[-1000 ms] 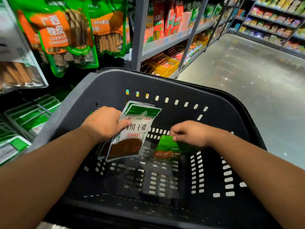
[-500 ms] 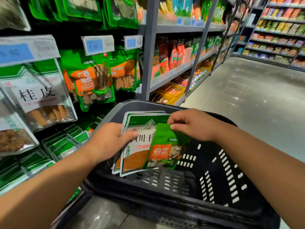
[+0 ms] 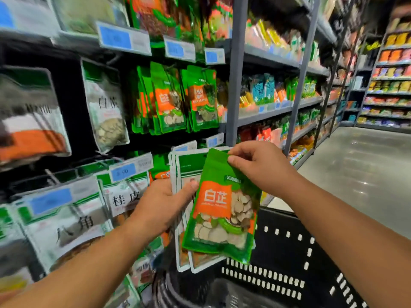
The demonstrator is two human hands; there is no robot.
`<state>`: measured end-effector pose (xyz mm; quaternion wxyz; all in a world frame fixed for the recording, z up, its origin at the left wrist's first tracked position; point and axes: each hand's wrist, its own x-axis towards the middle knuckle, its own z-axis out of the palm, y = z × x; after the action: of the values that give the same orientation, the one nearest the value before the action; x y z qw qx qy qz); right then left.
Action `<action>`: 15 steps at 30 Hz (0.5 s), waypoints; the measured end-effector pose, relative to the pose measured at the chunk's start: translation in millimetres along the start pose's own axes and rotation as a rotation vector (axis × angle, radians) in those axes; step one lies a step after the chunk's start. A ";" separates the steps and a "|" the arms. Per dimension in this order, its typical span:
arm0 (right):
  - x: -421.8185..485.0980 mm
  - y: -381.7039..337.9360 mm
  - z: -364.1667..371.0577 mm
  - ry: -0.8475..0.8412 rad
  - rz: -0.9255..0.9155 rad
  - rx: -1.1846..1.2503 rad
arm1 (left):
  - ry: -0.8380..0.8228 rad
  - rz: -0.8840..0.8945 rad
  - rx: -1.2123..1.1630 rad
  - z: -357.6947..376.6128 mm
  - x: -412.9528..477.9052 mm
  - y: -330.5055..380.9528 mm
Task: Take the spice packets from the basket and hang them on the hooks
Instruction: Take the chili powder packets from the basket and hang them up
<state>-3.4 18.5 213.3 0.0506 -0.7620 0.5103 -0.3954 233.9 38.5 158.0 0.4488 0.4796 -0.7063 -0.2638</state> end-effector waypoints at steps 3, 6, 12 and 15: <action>10.9 -24.1 0.7 0.047 -0.033 0.024 | 0.032 -0.002 -0.016 -21.7 -2.2 13.7; 18.6 -43.3 -0.5 0.068 -0.073 0.023 | 0.032 -0.024 -0.043 -42.9 -7.3 25.0; 22.5 -73.1 1.1 0.105 -0.119 0.101 | 0.065 -0.016 0.001 -69.5 -19.8 38.6; 20.7 -76.4 6.6 0.132 -0.091 0.214 | 0.099 -0.021 0.012 -79.2 -26.6 36.7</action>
<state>60.8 35.6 257.0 0.0799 -0.7470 0.4325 -0.4986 291.7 82.1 213.6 0.4775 0.5019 -0.6799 -0.2404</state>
